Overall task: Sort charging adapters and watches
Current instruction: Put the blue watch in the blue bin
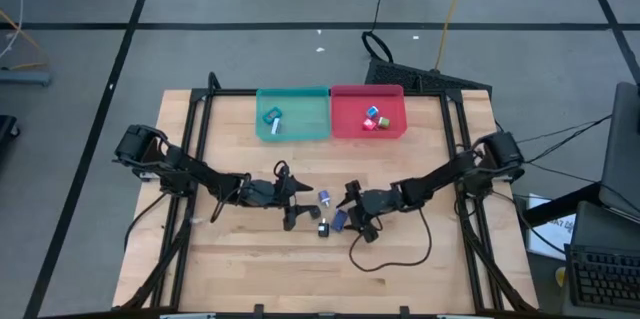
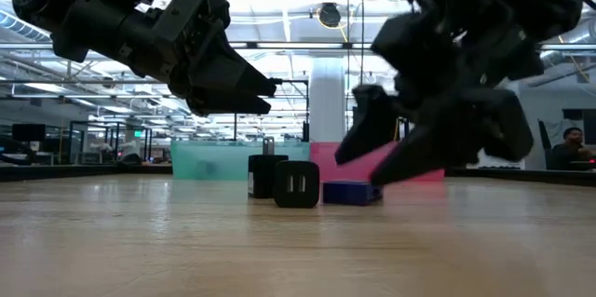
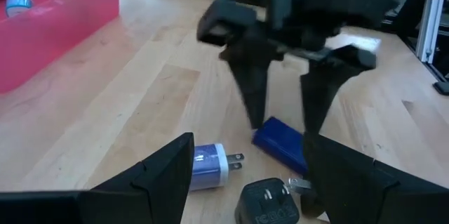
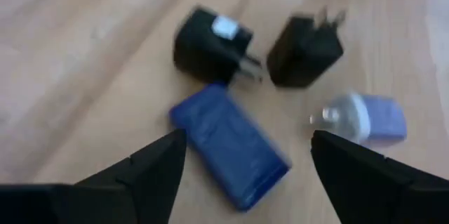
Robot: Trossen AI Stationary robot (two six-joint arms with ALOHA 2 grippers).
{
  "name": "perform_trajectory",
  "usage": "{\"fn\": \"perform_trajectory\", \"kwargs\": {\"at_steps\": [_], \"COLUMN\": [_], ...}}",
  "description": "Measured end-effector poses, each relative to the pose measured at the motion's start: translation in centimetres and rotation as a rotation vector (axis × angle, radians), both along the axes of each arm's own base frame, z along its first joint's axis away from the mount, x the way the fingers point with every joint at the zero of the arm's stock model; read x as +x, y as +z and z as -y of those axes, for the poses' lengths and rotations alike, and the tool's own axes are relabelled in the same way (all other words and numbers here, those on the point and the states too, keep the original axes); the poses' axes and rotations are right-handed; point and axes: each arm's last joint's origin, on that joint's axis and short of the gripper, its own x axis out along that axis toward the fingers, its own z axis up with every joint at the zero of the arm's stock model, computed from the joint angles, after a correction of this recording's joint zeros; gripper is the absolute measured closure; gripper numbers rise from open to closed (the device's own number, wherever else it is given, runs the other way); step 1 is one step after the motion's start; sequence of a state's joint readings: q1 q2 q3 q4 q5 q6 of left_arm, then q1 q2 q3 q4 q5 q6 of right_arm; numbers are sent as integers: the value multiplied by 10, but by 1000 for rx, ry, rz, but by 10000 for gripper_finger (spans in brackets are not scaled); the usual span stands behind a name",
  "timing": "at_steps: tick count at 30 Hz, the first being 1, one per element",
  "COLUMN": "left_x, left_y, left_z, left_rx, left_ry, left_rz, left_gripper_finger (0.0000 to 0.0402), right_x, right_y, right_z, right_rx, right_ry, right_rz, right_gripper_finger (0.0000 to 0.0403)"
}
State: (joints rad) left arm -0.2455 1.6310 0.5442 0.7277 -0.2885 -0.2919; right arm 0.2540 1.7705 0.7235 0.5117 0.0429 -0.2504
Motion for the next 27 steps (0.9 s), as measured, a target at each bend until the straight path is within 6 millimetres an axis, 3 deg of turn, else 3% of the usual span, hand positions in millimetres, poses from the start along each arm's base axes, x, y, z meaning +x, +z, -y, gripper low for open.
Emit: {"fn": "perform_trajectory", "kwargs": {"at_steps": [8,16,21,27], "left_x": [0,0,0,0], "left_y": [0,0,0,-1], "left_z": [0,0,0,0], "left_rx": [-5,-5,-5,2], "left_ry": [1,1,0,-1], "left_rz": [0,0,-2,-8], "left_gripper_finger": [133,133,133,133], "right_x": [3,0,-8,-19], "right_y": [-17,-16,-24,-32], "right_z": [6,6,7,6], "right_rx": [70,69,126,124], "right_ry": [85,77,10,-28], "right_rz": [-74,-105,-239,-387], "right_gripper_finger": [114,184,230,252]}}
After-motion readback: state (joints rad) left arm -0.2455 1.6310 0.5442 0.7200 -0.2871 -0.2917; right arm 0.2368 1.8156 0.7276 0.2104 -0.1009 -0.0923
